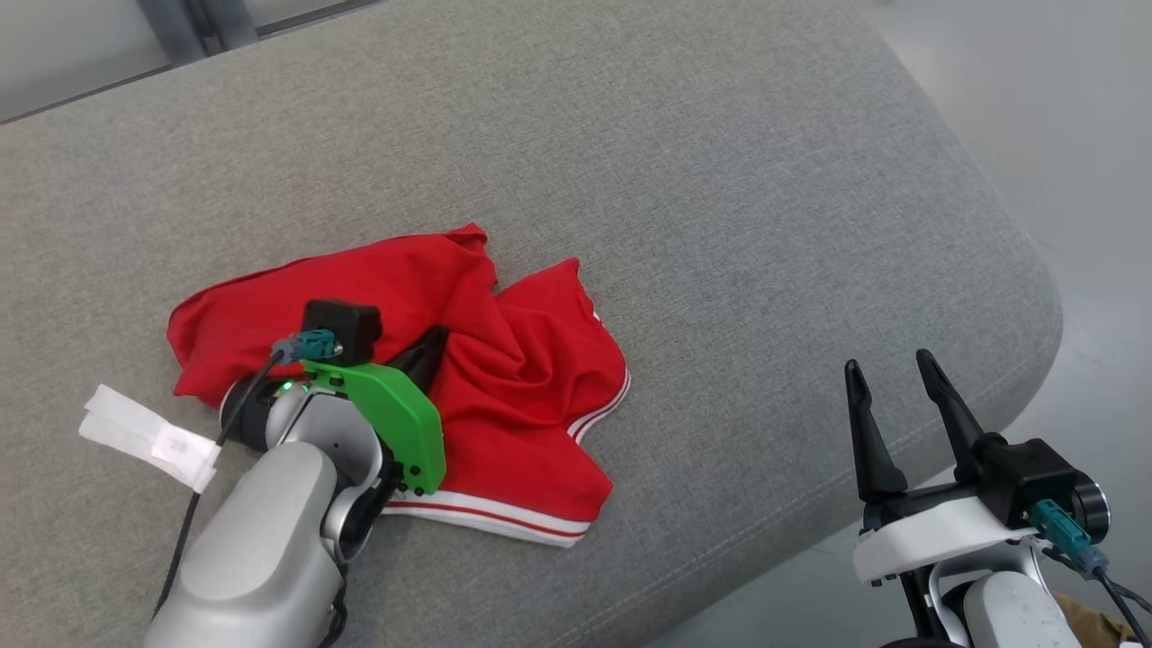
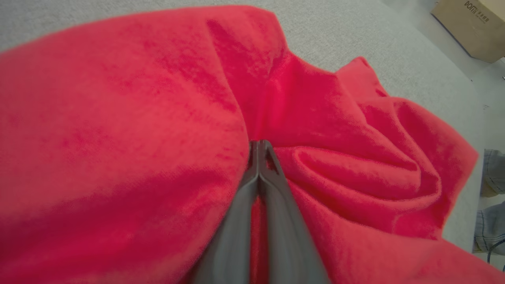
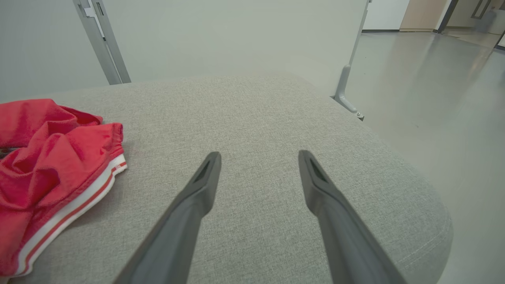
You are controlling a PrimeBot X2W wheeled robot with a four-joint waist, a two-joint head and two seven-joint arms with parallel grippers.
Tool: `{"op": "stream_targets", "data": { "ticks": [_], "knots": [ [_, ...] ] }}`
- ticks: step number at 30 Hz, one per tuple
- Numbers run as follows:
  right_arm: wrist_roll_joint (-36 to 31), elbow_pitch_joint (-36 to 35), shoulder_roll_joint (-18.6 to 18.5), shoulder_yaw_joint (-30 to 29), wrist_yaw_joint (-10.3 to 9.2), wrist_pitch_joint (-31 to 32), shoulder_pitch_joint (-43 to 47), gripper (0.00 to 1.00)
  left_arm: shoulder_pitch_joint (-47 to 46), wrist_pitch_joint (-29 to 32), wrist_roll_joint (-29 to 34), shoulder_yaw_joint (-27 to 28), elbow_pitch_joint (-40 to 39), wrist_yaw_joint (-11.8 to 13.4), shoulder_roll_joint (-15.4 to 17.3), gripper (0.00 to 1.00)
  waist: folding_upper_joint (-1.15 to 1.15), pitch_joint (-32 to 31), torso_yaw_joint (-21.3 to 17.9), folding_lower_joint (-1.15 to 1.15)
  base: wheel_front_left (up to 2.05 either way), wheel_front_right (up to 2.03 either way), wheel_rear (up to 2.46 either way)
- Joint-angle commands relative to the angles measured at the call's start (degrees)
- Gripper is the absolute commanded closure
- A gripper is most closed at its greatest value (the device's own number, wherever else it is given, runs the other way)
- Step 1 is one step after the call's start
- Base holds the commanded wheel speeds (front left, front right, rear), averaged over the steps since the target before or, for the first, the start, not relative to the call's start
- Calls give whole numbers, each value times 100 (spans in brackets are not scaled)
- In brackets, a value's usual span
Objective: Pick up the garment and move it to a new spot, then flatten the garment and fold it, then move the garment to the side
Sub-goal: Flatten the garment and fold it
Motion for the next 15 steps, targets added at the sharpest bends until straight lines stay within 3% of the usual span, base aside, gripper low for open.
{"op": "stream_targets", "data": {
  "ticks": [1, 15],
  "knots": [
    [31, 17, 2, 8, -3, -18, 25, 0, -108, -12, 76, 19, 125, -2, 114, 100, 0, 56, -80, 0, 0, 0, 0],
    [0, 38, 2, 96, -3, -18, -164, 0, -958, -562, 174, 445, 1147, 427, 463, 100, 0, 93, -69, 0, 0, 0, 0]
  ]
}}
